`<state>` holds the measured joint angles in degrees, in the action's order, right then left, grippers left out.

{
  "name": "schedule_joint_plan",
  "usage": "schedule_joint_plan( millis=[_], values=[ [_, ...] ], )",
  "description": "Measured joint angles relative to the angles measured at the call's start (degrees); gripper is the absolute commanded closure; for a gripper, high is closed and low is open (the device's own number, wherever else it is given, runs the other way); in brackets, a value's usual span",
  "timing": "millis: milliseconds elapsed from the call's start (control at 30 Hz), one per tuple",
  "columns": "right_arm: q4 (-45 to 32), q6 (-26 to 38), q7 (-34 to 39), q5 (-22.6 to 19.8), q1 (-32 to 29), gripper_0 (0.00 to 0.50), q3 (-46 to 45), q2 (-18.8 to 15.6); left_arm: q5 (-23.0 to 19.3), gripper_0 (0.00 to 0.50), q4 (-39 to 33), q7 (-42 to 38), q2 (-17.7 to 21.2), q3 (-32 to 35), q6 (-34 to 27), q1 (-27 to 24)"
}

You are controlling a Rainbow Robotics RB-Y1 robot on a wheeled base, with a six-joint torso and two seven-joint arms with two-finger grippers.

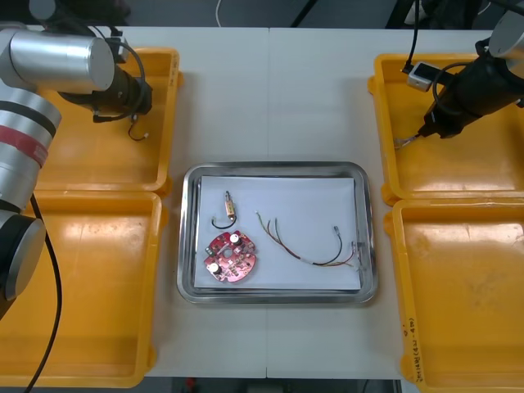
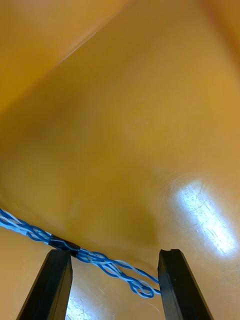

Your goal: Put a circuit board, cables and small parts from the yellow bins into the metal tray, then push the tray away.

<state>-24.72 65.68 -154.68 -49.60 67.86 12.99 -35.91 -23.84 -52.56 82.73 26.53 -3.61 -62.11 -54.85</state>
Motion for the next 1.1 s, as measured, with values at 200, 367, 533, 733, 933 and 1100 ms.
schedule_joint_plan(
  millis=[200, 367, 533, 733, 933, 1100],
  values=[
    [0.0, -0.02, 0.0, 0.0, -0.5, 0.0, 0.13, -0.01, -0.04, 0.499, -2.84, 0.01, 0.97, 0.18, -6.71, 0.0],
    [-0.01, -0.04, 0.0, -0.02, -0.99, 0.0, 0.62, -0.06, -0.15, 0.5, -6.64, 0.02, 1.98, 1.53, -11.92, 0.01],
    [-0.01, -0.15, 0.0, -1.06, -1.42, 0.0, 1.31, -0.09, -0.28, 0.499, -10.38, 0.02, 2.74, 3.84, -17.65, 0.01],
    [-0.02, -1.25, 0.0, -3.3, -1.76, 0.0, 1.75, -0.15, -0.37, 0.5, -16.73, 0.02, 3.72, 5.26, -27.06, 0.02],
    [-0.3, -3.13, 0.0, -6.38, -1.76, 0.241, 6.06, -0.58, -0.37, 0.498, -25.81, 0.02, 3.84, 5.54, -35.69, 1.26],
    [-0.61, -3.49, 0.0, -6.49, -1.76, 0.5, 7.15, -0.93, -0.79, 0.499, -35.52, 0.02, 3.85, 5.59, -40.71, 5.02]
  ],
)
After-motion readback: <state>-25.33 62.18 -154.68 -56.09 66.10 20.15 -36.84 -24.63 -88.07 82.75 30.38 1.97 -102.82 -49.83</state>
